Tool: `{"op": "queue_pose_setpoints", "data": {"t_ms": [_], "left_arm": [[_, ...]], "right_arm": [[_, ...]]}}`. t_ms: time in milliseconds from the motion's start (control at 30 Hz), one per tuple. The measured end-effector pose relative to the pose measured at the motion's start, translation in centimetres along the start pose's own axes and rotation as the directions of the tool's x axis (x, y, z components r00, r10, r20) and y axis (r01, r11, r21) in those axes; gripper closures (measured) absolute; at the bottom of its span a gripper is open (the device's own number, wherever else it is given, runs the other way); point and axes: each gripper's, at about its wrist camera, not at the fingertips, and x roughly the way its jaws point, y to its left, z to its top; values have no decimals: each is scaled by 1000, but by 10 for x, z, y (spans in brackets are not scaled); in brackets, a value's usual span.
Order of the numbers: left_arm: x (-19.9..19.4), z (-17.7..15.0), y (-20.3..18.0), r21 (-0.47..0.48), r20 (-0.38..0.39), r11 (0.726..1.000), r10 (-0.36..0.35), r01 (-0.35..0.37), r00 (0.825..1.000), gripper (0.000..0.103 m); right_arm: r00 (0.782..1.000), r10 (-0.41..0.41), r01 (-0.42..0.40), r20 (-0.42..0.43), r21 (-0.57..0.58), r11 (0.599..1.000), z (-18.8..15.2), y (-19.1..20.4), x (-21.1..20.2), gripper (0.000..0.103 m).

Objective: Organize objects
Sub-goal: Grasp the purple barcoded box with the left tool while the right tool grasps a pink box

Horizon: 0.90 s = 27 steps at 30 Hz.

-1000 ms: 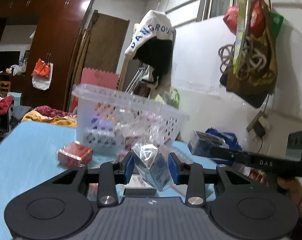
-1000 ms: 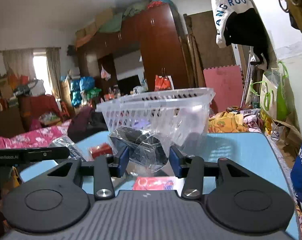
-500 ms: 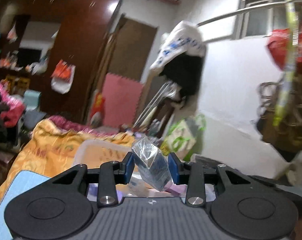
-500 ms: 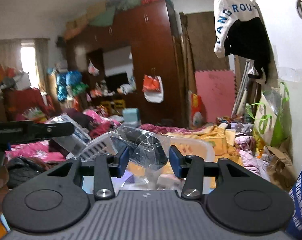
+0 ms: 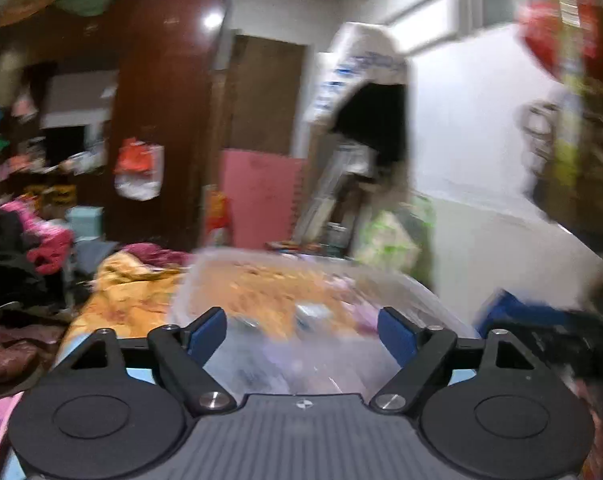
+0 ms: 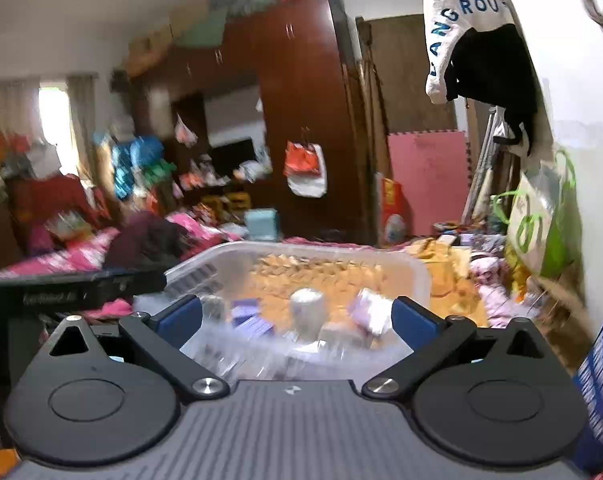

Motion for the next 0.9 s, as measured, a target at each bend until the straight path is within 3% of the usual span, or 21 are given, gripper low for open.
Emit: {"op": "queue_pose_setpoints", "data": {"t_ms": [100,200,333,433,467,533,567,700,767,800,900], "left_arm": [[2,-34,-17,90,-104,996,-12,22,994,12],[23,-55,-23,134,-191,991,3,23,982,12],[43,-68,-17,108,-267,994,16,13,964,13],[49,-73,-14,122,-290,992,46,-11,956,13],[51,-73,-14,125,-299,992,49,-12,953,13],[56,-74,-19,133,-317,991,49,-7,947,14],[58,-76,-22,143,-315,990,61,-16,947,13],[60,-81,-33,193,-307,981,85,-25,948,14],[61,-82,-32,174,-316,985,69,-14,946,22],[59,-81,-28,138,-314,990,39,5,949,34],[50,-79,-22,88,-285,996,2,24,958,38]], "right_arm": [[993,-21,22,-112,8,1000,-29,-7,7,0],[972,-22,25,-235,11,1000,-51,-18,35,0],[960,22,-12,-278,38,999,-56,-25,57,2],[945,22,-23,-325,3,1000,-61,-23,63,14],[940,23,-29,-341,-12,1000,-64,-21,64,24],[944,39,-46,-328,-14,999,-68,-22,60,30],[946,43,-50,-322,-11,999,-67,-21,58,38],[951,35,-43,-306,-22,999,-66,-23,50,43],[954,37,-43,-297,-14,999,-65,-26,46,49],[957,38,-42,-288,-5,999,-64,-27,44,49],[967,43,-40,-253,15,999,-63,-30,34,49]]}}
